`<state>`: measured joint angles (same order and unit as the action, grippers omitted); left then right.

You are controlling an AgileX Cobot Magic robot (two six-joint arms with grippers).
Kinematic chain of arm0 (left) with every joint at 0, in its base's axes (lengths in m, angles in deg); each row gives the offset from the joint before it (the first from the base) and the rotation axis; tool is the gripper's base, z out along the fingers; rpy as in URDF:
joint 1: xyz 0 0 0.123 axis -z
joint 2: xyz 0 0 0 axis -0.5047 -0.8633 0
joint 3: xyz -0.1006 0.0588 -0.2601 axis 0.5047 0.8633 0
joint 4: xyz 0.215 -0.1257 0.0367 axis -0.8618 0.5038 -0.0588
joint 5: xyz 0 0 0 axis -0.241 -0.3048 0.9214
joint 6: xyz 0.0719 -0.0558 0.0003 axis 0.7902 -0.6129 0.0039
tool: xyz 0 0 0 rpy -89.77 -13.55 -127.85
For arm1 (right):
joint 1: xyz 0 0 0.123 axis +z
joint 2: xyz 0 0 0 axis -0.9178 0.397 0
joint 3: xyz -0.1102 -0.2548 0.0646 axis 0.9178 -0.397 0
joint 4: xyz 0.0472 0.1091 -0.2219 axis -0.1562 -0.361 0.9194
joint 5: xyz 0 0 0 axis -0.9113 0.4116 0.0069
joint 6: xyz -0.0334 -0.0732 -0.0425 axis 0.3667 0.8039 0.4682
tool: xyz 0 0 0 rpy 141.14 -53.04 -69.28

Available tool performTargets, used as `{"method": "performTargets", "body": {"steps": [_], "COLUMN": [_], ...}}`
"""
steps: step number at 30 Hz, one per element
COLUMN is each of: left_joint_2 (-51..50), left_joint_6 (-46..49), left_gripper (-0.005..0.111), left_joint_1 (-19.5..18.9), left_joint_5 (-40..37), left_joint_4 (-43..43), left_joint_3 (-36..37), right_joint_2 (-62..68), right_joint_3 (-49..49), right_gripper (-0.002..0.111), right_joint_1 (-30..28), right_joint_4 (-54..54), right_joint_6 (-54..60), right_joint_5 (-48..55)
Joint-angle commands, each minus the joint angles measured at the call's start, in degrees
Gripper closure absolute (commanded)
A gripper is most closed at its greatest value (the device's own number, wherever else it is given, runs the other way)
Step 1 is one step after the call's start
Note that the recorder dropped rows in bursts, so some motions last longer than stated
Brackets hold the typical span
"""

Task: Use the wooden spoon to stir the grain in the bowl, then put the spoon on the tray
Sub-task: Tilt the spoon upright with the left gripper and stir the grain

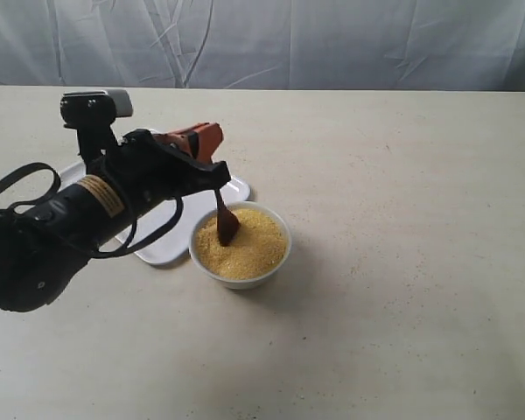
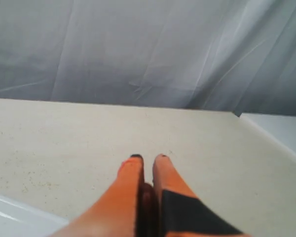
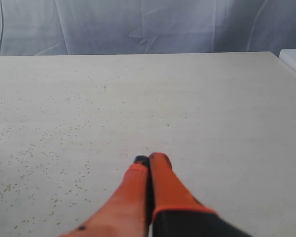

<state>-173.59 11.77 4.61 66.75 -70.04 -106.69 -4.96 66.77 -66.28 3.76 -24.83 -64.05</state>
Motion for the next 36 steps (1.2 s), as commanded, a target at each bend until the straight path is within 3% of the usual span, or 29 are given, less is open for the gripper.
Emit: {"method": "performTargets", "body": {"steps": [1, 5, 12, 17, 20, 27, 36], "left_joint_2": [-2.20, 1.33, 5.49, 0.20, -1.55, 1.29, 5.73], "left_joint_6": [-7.20, -7.20, 4.50, 3.37, -3.82, -7.89, -0.46], "left_gripper": [0.107, 0.107, 0.107, 0.107, 0.107, 0.107, 0.107], "left_joint_1": [-0.06, -0.06, -0.06, -0.06, -0.06, -0.06, -0.06], "left_joint_5": [-2.28, -0.71, -4.65, -5.06, -5.20, -3.46, -6.11], "left_joint_4": [-7.09, -7.26, 4.63, 6.07, 2.33, -2.09, 9.37], "left_joint_3": [-0.04, -0.04, -0.04, -0.04, -0.04, -0.04, -0.04], "right_joint_2": [-0.34, -0.34, -0.34, -0.34, -0.34, -0.34, -0.34], "right_joint_3": [-0.24, -0.24, -0.24, -0.24, -0.24, -0.24, -0.24], "right_gripper": [0.109, 0.109, 0.109, 0.109, 0.109, 0.109, 0.109], "right_joint_1": [-0.33, -0.33, -0.33, -0.33, -0.33, -0.33, -0.33], "right_joint_4": [0.14, 0.14, 0.14, 0.14, 0.14, 0.14, 0.14], "right_joint_6": [0.00, 0.00, 0.00, 0.00, 0.00, 0.00, 0.00], "right_joint_5": [-0.63, -0.63, -0.63, -0.63, -0.63, -0.63, -0.63]}}
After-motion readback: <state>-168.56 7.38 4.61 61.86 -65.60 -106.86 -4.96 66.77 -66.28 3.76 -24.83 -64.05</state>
